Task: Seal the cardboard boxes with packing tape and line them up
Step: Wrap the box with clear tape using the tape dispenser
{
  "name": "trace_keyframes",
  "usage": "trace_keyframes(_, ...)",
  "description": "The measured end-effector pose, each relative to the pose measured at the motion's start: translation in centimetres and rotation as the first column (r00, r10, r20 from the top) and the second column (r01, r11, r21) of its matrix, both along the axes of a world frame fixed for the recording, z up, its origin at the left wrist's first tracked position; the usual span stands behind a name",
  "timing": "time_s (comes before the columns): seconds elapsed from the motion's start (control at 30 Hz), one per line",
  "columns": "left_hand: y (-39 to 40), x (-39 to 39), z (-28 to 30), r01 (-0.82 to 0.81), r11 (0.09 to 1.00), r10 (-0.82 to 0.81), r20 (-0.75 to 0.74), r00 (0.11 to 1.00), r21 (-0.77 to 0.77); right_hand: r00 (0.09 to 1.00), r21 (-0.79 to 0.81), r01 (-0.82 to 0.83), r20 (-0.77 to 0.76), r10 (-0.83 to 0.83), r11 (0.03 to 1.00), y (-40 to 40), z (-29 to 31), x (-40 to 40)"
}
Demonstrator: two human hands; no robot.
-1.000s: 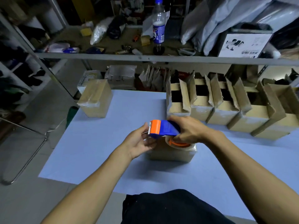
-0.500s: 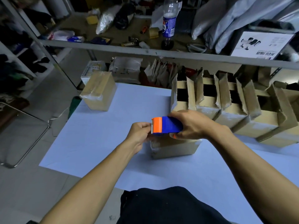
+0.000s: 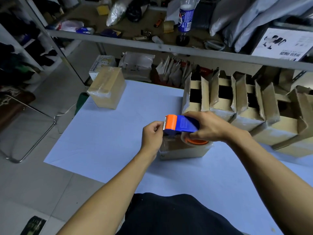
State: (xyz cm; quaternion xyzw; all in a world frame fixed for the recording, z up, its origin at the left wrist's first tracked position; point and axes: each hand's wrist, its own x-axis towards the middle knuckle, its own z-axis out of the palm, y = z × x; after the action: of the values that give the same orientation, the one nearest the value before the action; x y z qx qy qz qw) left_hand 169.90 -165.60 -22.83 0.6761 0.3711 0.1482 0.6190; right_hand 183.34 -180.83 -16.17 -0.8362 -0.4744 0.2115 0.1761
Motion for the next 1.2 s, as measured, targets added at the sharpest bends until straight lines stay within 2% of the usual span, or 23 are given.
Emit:
trace_keyframes(0.03,-0.5,0.2,-0.3,0.019,1.000,-0.018,-0.049,0.999,0.020,1.000,-0.026,0.002,0.007,-0.002,1.000,-0.1,-0.2,0.0)
trace_keyframes(0.13,-1.0,0.5,-0.6,0.169,0.958,-0.113,-0.234,0.966,0.234,0.999,-0.083,-0.008,0.047,0.012,0.996,-0.2,-0.6,0.1)
trace_keyframes(0.23,-0.9,0.6,-0.6,0.286,0.883,-0.188,-0.277,0.942,0.372,0.982,-0.100,-0.058,0.176,0.075,0.993,-0.3,-0.1,0.3)
trace_keyframes(0.3,-0.9,0.5,-0.9,0.321,0.861,-0.218,-0.283,0.934,0.394,0.950,-0.119,-0.113,0.277,0.142,0.986,-0.2,0.6,0.4)
trace_keyframes(0.43,-0.4,0.3,-1.6,0.274,0.928,-0.215,-0.236,0.948,0.252,0.906,-0.083,-0.164,0.382,0.183,0.983,0.0,0.5,0.3)
trace_keyframes(0.57,0.3,0.1,-1.3,0.109,0.991,-0.098,-0.142,0.985,0.073,0.964,-0.048,-0.095,0.246,0.104,0.994,0.5,-0.4,0.5)
trace_keyframes(0.67,0.1,0.0,-1.4,-0.011,0.999,0.007,-0.124,0.992,-0.035,0.962,-0.086,-0.106,0.244,0.124,0.991,0.9,-0.7,0.9)
trace_keyframes(0.83,1.1,-1.0,-0.7,-0.215,0.954,0.195,-0.112,0.974,-0.211,0.954,-0.092,-0.122,0.264,0.142,0.988,1.5,-0.9,0.8)
trace_keyframes(1.0,2.2,-2.5,-0.9,-0.304,0.889,0.247,-0.200,0.948,-0.344,0.941,-0.100,-0.141,0.294,0.164,0.985,2.2,-1.3,0.3)
trace_keyframes(1.2,2.0,-2.3,-2.0,-0.350,0.835,0.261,-0.253,0.931,-0.425,0.933,-0.113,-0.155,0.310,0.183,0.982,1.8,-1.6,0.3)
